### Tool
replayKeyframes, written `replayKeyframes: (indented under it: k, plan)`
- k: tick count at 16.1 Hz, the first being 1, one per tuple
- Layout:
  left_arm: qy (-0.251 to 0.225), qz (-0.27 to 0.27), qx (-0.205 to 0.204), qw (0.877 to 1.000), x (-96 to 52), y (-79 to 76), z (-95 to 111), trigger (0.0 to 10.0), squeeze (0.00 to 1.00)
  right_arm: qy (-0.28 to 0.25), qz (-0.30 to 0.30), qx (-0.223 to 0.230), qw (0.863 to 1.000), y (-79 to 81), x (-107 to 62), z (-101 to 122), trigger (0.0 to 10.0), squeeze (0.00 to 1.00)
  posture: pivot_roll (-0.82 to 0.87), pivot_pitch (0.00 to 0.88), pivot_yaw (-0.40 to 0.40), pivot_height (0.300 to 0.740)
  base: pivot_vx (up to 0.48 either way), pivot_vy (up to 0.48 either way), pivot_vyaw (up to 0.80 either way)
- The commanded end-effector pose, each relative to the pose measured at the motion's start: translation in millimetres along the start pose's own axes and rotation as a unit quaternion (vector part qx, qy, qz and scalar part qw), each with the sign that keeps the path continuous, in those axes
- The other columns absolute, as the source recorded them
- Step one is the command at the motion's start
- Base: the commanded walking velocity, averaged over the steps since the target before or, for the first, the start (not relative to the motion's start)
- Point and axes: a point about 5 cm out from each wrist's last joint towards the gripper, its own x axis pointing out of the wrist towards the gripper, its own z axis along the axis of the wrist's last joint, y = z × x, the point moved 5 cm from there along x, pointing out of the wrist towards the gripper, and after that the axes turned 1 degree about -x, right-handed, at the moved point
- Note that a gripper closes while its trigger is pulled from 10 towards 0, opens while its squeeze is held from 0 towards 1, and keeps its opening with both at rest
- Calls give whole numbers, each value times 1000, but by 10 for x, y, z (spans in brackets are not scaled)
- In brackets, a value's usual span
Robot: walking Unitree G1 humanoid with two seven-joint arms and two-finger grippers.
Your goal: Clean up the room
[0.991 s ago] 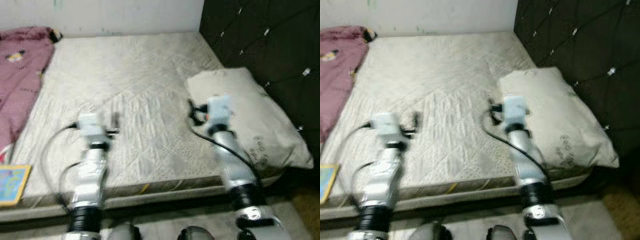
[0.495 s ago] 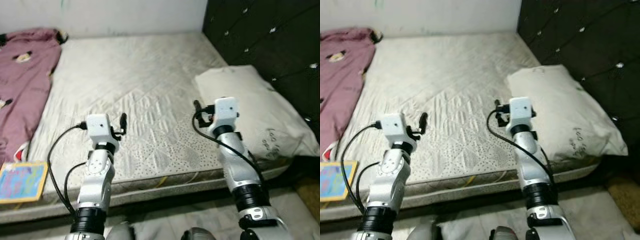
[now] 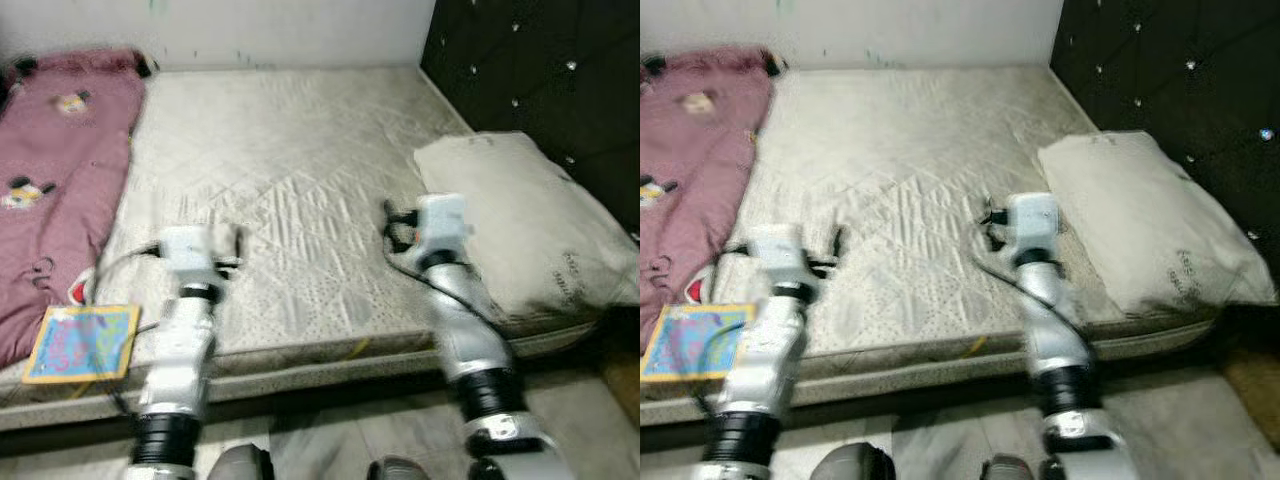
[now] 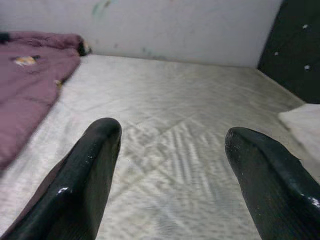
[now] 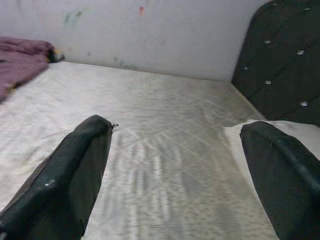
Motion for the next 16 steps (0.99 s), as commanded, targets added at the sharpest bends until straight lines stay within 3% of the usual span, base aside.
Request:
replayKeyframes:
  k: [1, 16]
  plan:
    - [0, -8, -8, 1000, 9, -85, 9, 10000, 0, 6, -12, -6, 1000, -112, -3, -20, 10000, 0, -55, 0, 2, 740, 0, 442, 0]
    - [-1, -11, -6, 1000, 15, -102, 14, 10000, 0, 10, -4, -9, 1000, -84, 4, -42, 10000, 0, -52, 0, 3, 740, 0, 480, 0]
